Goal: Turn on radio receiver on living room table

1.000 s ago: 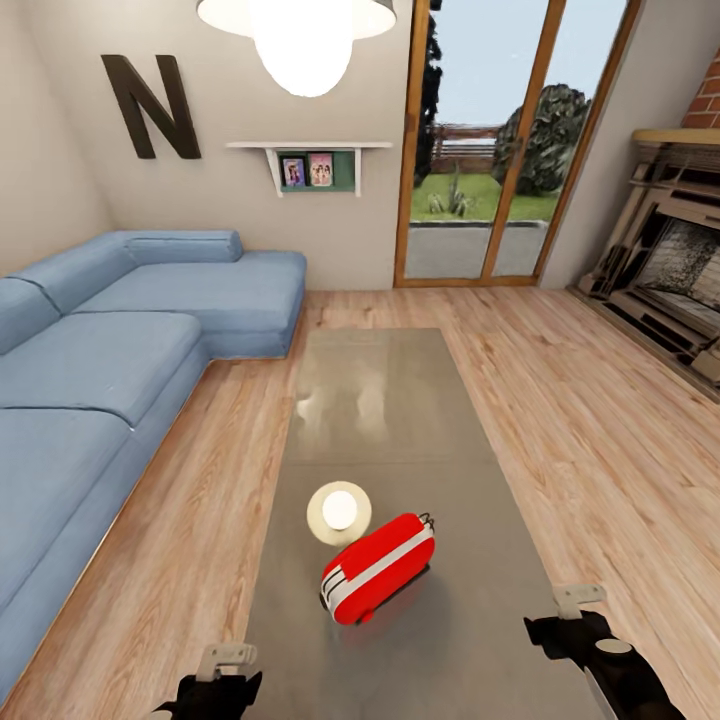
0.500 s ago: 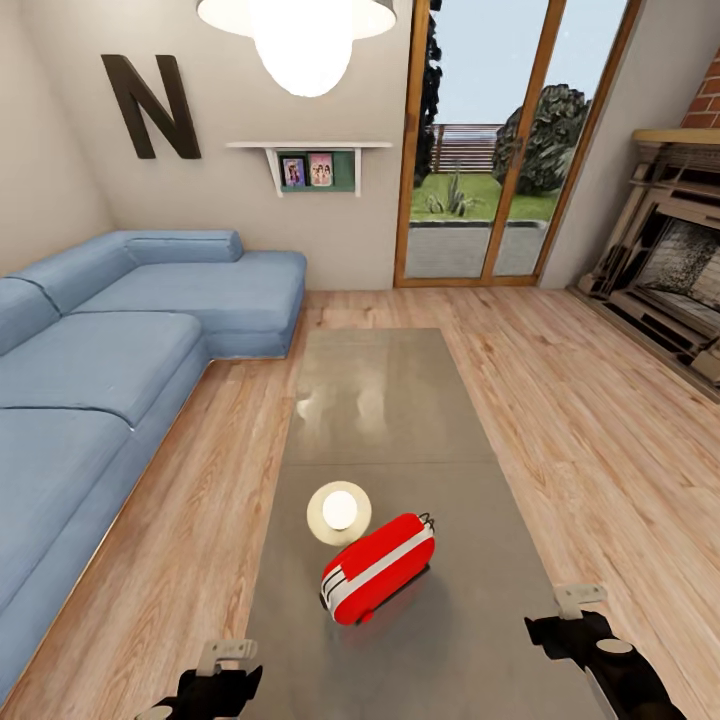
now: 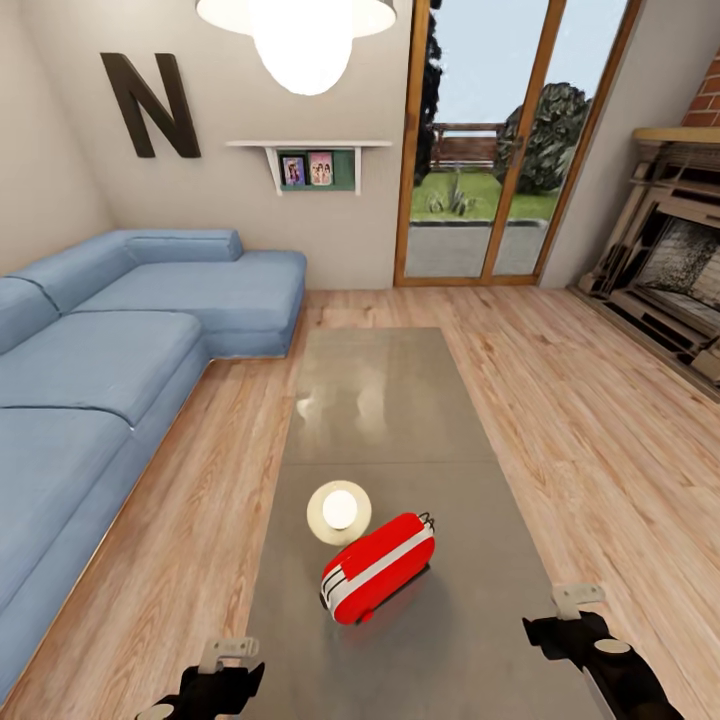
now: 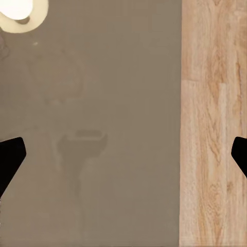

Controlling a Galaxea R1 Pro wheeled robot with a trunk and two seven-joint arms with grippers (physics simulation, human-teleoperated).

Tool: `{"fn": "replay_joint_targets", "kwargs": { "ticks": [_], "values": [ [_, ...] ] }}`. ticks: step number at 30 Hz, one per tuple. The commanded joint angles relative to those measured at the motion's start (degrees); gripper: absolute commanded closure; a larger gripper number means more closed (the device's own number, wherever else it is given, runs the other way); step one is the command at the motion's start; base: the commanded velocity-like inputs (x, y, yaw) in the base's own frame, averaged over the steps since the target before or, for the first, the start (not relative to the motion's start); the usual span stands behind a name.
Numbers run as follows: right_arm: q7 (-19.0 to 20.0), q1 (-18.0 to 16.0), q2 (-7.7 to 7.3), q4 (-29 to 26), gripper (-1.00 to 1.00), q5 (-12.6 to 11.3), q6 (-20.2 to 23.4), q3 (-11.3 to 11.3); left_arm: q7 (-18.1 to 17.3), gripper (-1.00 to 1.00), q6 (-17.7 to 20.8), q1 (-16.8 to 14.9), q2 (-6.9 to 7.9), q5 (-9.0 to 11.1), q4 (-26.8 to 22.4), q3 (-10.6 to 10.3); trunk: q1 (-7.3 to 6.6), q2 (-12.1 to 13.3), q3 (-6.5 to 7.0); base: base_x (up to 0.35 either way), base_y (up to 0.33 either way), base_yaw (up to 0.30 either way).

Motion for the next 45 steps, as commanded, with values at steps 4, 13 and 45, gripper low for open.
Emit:
{"fn": "replay_joint_targets", "kwargs": {
  "ticks": [4, 13, 45],
  "values": [
    [-0.1, 0.0, 0.07, 0.0, -1.0, 0.0, 0.0, -0.1, 0.0, -1.0, -0.1, 0.0, 0.0, 0.0, -0.3, 0.0, 0.0, 0.0, -0.33, 0.0, 0.0, 0.0],
    [-0.1, 0.0, 0.09, 0.0, -1.0, 0.0, 0.0, -0.1, -0.1, -1.0, 0.2, 0.0, 0.02, 0.1, -1.7, 0.1, 0.0, 0.0, -1.15, 0.0, 0.0, 0.0],
    [0.0, 0.0, 0.09, 0.1, -1.0, 0.1, 0.0, 0.1, -0.1, -1.0, -0.1, 0.0, 0.03, 0.1, -1.8, 0.4, 0.0, 0.0, -2.52, 0.0, 0.0, 0.0]
  ]
}}
